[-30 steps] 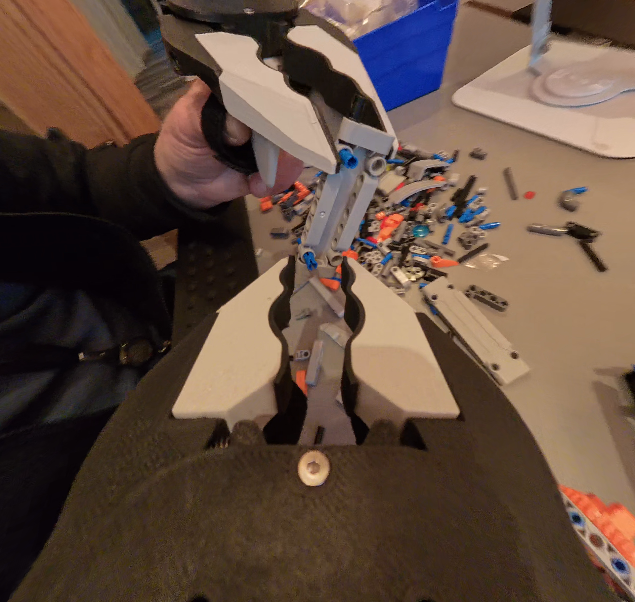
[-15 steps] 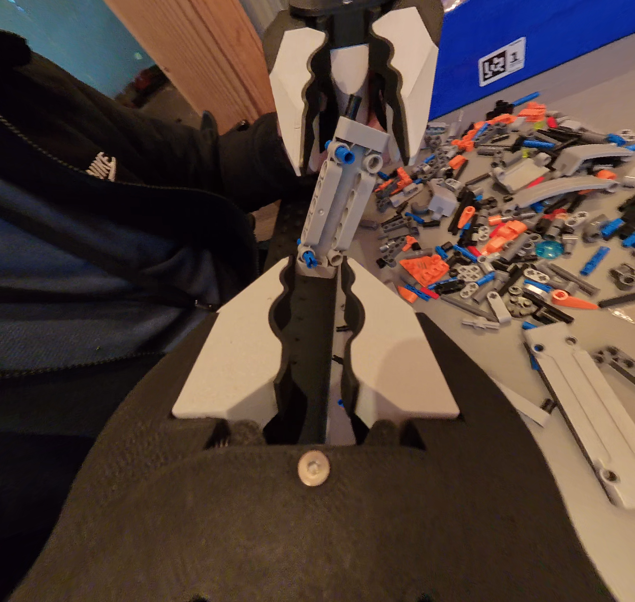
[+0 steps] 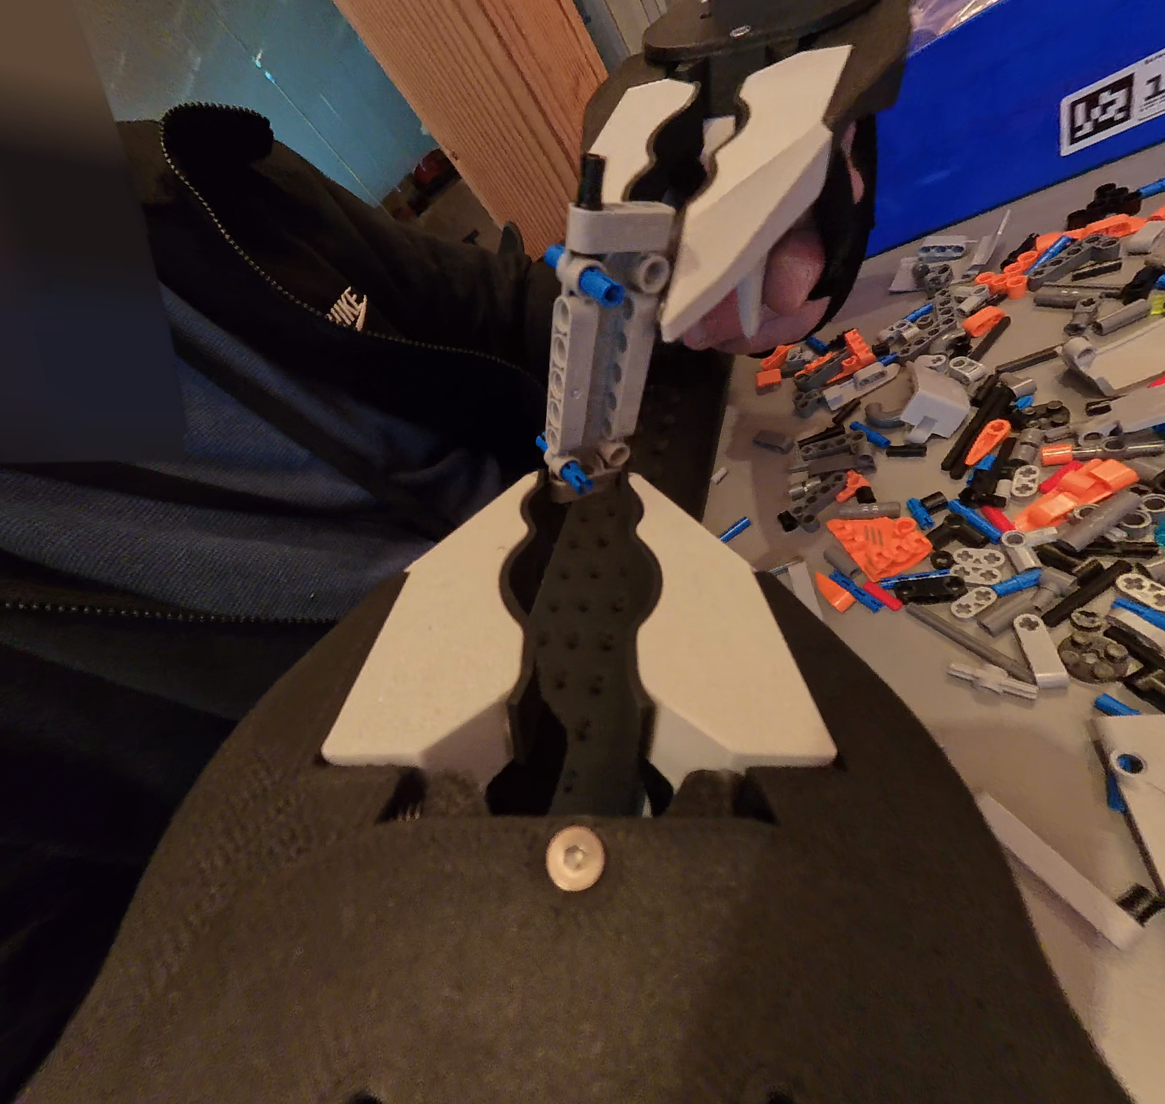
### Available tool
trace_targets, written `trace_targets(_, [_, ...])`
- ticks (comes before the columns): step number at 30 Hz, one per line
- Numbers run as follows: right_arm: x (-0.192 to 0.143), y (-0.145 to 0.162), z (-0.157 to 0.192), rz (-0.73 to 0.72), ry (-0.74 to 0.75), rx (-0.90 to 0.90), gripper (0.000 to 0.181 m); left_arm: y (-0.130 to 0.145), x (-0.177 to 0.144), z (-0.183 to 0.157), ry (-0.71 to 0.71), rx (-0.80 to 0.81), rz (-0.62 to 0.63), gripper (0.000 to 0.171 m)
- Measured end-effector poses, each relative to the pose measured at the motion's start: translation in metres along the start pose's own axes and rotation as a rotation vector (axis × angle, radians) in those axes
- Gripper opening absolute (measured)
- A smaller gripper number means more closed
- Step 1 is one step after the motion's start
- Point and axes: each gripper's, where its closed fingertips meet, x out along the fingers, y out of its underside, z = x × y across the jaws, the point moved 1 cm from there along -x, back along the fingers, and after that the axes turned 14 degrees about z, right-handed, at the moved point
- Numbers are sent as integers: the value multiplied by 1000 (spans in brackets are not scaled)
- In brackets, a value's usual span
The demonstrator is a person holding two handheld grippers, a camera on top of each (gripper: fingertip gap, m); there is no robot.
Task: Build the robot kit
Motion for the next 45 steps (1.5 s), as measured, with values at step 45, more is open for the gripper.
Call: trace_targets(45, [-42,-4,-36,222,623,2,5,-22,-49,31,-426,93,-116,34])
